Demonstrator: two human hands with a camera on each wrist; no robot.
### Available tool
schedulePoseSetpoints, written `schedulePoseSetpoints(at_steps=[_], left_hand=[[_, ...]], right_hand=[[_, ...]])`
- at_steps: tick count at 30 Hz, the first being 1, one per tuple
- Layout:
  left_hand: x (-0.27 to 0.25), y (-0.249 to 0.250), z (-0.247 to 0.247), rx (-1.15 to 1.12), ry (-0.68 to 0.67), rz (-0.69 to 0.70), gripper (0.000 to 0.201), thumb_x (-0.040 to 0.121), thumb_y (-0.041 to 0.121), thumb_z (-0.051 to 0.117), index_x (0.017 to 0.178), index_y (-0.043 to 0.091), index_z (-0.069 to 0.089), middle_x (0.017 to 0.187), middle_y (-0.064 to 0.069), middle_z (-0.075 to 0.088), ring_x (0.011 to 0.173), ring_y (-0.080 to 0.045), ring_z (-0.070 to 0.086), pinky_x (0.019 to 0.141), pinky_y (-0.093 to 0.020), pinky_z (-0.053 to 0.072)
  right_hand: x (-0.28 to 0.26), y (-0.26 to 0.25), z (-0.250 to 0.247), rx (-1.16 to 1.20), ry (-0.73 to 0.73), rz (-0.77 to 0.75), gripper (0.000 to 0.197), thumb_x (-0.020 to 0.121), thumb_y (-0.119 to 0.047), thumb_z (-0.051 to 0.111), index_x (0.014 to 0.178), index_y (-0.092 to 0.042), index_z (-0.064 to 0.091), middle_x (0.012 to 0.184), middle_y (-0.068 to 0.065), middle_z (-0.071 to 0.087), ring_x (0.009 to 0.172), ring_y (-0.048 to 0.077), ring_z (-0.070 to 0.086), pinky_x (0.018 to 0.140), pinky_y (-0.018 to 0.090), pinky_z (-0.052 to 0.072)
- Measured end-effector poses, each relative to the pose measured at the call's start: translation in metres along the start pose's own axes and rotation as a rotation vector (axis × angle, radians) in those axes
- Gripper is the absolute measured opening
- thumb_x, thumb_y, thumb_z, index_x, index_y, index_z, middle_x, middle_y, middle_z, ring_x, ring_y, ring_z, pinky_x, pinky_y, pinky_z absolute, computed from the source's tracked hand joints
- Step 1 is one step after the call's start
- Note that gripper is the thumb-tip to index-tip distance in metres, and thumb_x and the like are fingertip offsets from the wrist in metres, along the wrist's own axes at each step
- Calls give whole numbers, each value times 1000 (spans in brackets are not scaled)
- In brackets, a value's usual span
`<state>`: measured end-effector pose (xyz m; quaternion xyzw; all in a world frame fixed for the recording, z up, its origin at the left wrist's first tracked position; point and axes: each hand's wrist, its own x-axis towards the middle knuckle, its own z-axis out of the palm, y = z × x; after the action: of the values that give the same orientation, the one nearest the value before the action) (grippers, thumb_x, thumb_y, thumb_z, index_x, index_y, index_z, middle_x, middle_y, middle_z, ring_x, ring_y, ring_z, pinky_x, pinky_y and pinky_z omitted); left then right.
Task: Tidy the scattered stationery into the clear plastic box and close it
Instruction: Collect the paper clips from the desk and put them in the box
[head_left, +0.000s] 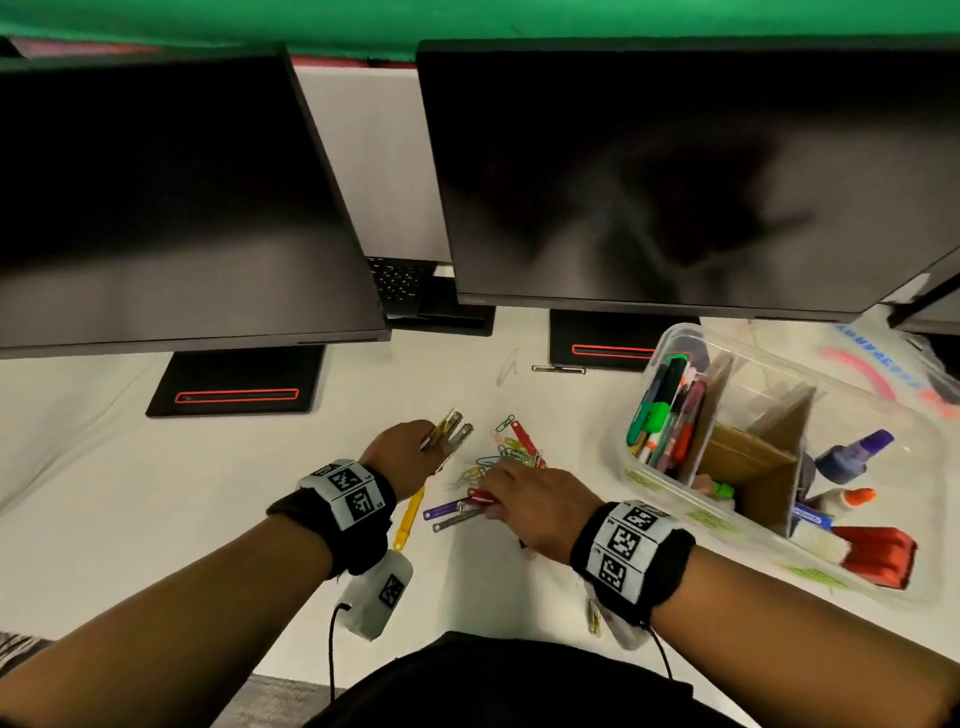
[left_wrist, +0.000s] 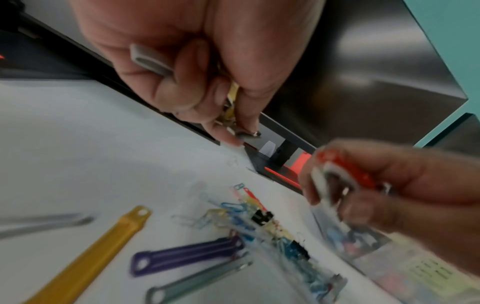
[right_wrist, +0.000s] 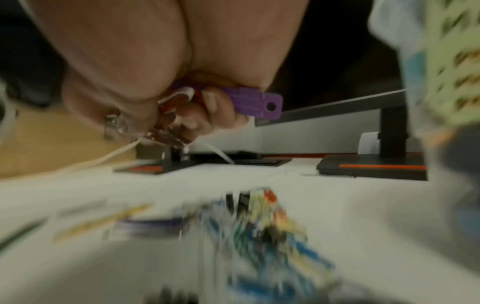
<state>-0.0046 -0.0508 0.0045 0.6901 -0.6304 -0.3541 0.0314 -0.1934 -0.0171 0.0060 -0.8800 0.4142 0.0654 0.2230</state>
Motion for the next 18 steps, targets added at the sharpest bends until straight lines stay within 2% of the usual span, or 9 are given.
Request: schedulePoseSetpoints(at_steps=[3, 5, 8, 11, 13, 15, 18], left_hand=[[8, 26, -1, -53, 26, 33, 34, 99, 30, 41, 69, 14, 43, 70, -5, 50, 73, -25, 45, 66, -28, 33], [11, 47, -1, -64, 35, 80, 35, 100, 29, 39, 67, 16, 40, 66, -2, 43, 68, -23, 42, 61, -29, 30], [12, 86, 5, -86, 39, 165, 38, 100, 29, 37, 63, 19, 36, 63, 1, 39, 70, -23, 41, 61, -30, 28], [8, 120, 13, -100, 26, 221, 34, 100, 28, 37, 69, 15, 40, 68, -2, 44, 75, -23, 43, 68, -28, 29], [6, 143, 19, -97, 11, 261, 28, 100, 28, 37, 79, 11, 44, 77, -6, 48, 78, -23, 44, 71, -28, 31], [5, 163, 22, -99, 4, 299, 27, 100, 29, 38, 83, 10, 47, 80, -7, 49, 78, -23, 46, 71, -31, 35], [4, 191, 29, -44, -8, 361, 32, 100, 30, 37, 96, 4, 55, 84, -11, 54, 81, -27, 51, 77, -37, 43]], right_hand=[[-24, 11, -37, 81, 70, 128, 30, 100, -34, 35, 121, -13, 41, 113, 12, 61, 97, 33, 60, 69, 33, 39], [-42, 22, -61, 129, 145, 214, 29, 100, -34, 36, 119, -13, 40, 105, 13, 65, 91, 33, 61, 66, 32, 38], [-74, 49, -93, 255, 299, 347, 31, 99, -33, 39, 127, -19, 40, 107, 12, 67, 95, 30, 62, 76, 32, 47], [-100, 83, -112, 321, 404, 496, 35, 98, -27, 44, 132, -21, 43, 119, 9, 64, 107, 28, 60, 88, 30, 44], [-112, 109, -117, 278, 359, 638, 30, 96, -25, 47, 123, -14, 53, 119, 12, 63, 108, 30, 58, 86, 30, 42], [-118, 131, -119, 215, 247, 787, 29, 98, -24, 45, 115, -5, 58, 118, 18, 62, 107, 32, 57, 82, 30, 41], [-120, 153, -113, 159, 105, 886, 37, 97, -30, 47, 116, 0, 56, 124, 19, 58, 112, 33, 55, 90, 33, 43]])
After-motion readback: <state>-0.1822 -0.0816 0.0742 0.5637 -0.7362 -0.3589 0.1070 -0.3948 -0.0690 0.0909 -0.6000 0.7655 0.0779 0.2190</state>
